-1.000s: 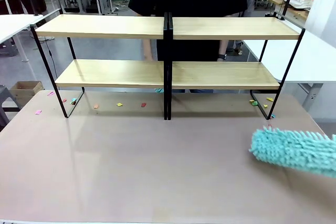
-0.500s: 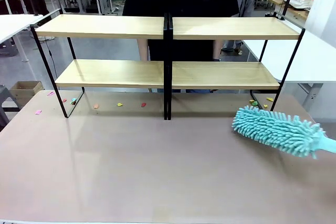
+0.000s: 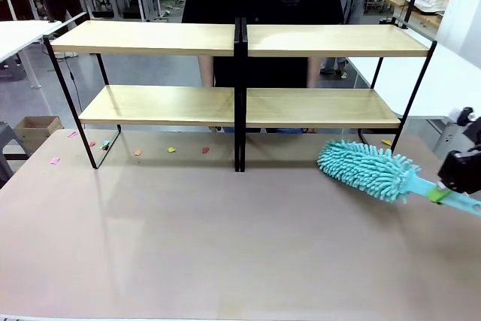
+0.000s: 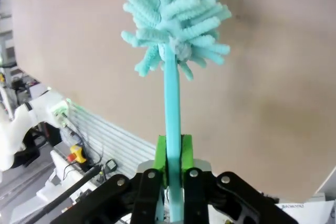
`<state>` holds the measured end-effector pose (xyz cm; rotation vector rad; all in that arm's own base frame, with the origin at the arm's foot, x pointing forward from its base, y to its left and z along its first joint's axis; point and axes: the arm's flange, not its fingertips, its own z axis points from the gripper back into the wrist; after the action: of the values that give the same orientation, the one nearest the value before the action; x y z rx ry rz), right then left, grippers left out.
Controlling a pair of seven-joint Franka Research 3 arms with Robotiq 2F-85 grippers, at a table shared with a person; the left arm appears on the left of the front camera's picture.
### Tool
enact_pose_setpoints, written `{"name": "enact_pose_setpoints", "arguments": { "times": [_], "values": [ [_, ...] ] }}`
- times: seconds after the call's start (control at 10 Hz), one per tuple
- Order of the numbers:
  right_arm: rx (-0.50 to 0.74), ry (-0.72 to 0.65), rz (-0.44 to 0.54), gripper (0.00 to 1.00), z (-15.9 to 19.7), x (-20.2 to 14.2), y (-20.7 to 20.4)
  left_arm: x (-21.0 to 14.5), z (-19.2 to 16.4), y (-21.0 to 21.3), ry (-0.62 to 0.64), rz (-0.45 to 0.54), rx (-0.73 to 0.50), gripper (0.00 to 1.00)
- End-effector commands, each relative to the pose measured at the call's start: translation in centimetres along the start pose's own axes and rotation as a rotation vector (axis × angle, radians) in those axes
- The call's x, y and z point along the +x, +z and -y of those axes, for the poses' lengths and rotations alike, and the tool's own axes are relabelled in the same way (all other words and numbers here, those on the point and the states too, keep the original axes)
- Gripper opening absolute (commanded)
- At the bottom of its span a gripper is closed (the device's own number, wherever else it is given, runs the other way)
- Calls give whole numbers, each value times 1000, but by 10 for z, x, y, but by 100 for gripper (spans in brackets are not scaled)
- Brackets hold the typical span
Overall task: Clean the shelves.
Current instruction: Clean another randomly selected level of the Shelf with the Duster.
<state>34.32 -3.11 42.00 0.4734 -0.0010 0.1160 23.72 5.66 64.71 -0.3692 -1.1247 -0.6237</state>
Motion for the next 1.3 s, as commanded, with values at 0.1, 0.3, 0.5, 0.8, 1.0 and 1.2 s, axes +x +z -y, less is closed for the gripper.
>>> {"name": "enact_pose_setpoints", "arguments": {
  "times": [0.1, 0.3, 0.5, 0.8, 1.0, 1.2],
  "values": [
    [-95, -82, 63, 12, -11, 17, -39, -1, 0, -1, 1, 6, -8, 100],
    [-139, -79, 91, 12, -19, 34, -55, -1, 0, -1, 1, 6, -8, 100],
    [-161, -111, 119, 12, -12, 46, -58, -1, 0, -1, 1, 6, -8, 100],
    [-262, -179, 208, 12, -1, 48, -57, -1, 0, -1, 1, 6, -8, 100],
    [-363, -242, 248, 12, 1, 42, -55, -1, 0, -1, 1, 6, -8, 100],
    [-545, -252, 244, 12, -10, 32, -59, -1, 0, -1, 1, 6, -8, 100]
  ]
}}
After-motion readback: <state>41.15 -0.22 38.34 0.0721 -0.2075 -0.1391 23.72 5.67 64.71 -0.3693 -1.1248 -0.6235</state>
